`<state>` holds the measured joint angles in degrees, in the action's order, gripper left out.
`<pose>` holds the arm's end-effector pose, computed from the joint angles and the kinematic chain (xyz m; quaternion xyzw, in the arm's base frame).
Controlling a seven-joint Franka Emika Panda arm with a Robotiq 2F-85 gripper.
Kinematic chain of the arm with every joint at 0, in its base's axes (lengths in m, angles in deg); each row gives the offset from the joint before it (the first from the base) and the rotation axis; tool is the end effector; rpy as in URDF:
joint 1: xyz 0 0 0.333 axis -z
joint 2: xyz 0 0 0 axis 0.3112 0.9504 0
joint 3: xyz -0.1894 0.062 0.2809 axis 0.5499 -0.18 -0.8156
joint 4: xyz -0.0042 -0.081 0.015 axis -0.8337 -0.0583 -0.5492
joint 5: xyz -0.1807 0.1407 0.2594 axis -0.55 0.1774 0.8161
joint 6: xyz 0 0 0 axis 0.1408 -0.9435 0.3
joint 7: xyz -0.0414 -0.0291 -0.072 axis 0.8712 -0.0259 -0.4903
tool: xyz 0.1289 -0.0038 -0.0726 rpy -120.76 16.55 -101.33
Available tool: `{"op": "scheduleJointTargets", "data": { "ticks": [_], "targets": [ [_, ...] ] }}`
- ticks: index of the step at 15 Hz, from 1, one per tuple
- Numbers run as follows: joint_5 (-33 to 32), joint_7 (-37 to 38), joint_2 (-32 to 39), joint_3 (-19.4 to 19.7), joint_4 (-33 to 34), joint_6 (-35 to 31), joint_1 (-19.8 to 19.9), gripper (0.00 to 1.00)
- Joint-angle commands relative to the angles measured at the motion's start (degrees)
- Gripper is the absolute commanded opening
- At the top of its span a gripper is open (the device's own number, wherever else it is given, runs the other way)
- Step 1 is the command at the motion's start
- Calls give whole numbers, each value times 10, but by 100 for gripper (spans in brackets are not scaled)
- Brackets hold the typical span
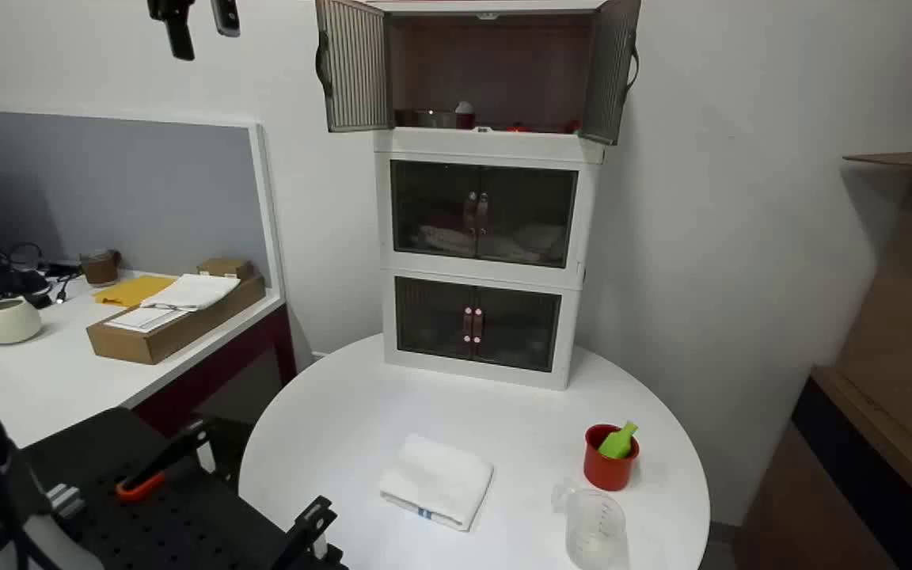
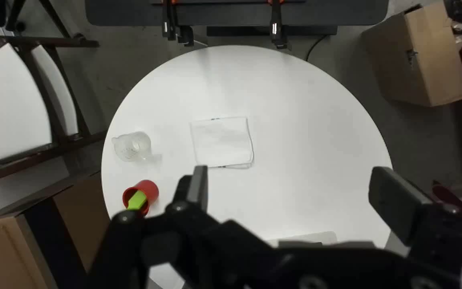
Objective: Put the jug in the topmost shelf
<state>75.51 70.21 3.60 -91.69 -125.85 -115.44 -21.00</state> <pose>0.2750 0.1407 0.5580 0.9922 -0.0003 -0.0331 0.1204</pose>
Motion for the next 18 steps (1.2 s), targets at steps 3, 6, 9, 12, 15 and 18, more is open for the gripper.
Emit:
{"op": "scheduleJointTargets", "data": {
  "ticks": [3, 6, 9, 12, 15, 18],
  "targets": [
    [0, 11, 5, 30, -21, -15, -12, 100],
    [3, 52, 1, 68, -93, -92, 18, 100],
    [8, 68, 12, 116, -173, -205, 50, 100],
    [10, 78, 52, 160, -229, -322, 92, 100],
    [20, 91, 119, 196, -254, -442, 129, 100],
    [46, 109, 211, 222, -249, -570, 150, 100]
  ]
}}
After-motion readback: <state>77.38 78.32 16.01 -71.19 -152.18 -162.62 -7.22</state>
